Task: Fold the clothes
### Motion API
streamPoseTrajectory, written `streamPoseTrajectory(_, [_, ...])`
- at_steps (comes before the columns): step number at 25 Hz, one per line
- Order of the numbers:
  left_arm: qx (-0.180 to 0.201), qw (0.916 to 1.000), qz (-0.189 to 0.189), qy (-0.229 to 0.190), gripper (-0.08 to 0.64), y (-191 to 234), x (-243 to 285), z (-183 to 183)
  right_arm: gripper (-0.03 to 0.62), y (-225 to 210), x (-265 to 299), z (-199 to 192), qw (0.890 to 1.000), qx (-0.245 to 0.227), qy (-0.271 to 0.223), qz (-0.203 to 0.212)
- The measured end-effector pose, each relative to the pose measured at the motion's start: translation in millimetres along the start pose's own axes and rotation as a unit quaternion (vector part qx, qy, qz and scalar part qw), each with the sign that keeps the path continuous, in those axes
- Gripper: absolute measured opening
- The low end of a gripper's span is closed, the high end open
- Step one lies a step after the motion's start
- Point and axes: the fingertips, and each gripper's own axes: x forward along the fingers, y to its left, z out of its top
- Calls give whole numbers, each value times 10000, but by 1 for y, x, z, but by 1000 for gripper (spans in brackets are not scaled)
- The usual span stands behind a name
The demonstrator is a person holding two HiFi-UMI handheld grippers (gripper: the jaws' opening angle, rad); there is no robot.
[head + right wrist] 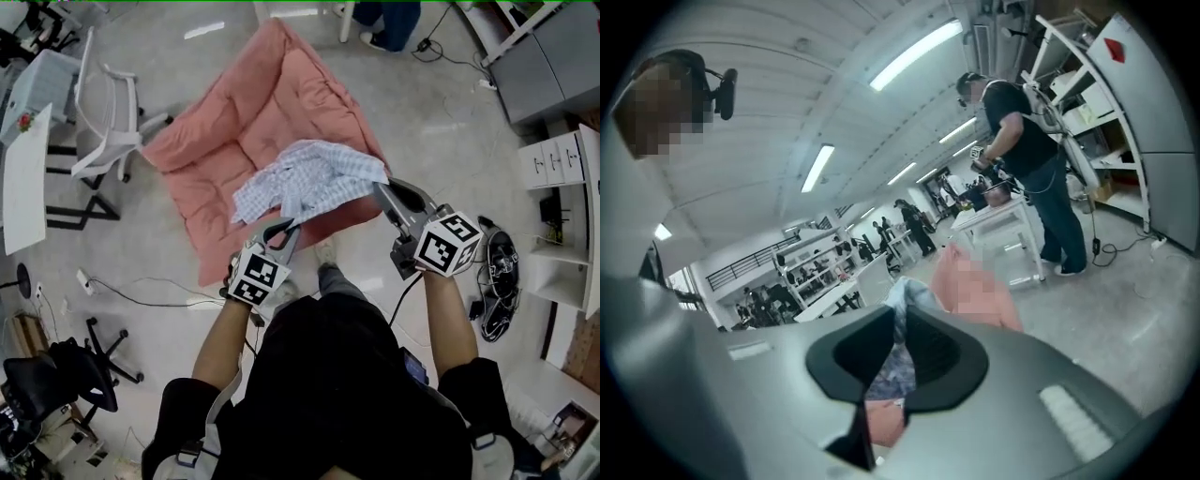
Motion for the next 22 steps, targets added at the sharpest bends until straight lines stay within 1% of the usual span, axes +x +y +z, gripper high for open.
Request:
streamPoseTrajectory(2, [17,9999,158,-12,35,6,-19,-6,40,20,12,1,9998,-132,69,120])
streamPoseTrajectory(4, [-6,9996,270,39,35,14,-41,-13,40,38,24,-1,9997,-138,139,164])
streamPoseTrajectory(10, [-367,9961,802,5,35,65,-123,-25,40,96,71,-12,9984,-62,356,430])
streamPoseTrajectory(16, [-226,9911,1294,210,37,99,-196,-31,40,155,108,-15,9959,145,461,766])
streamPoseTrajectory(22, [-346,9837,1752,224,37,109,-259,-57,40,214,142,-28,9912,213,607,1156])
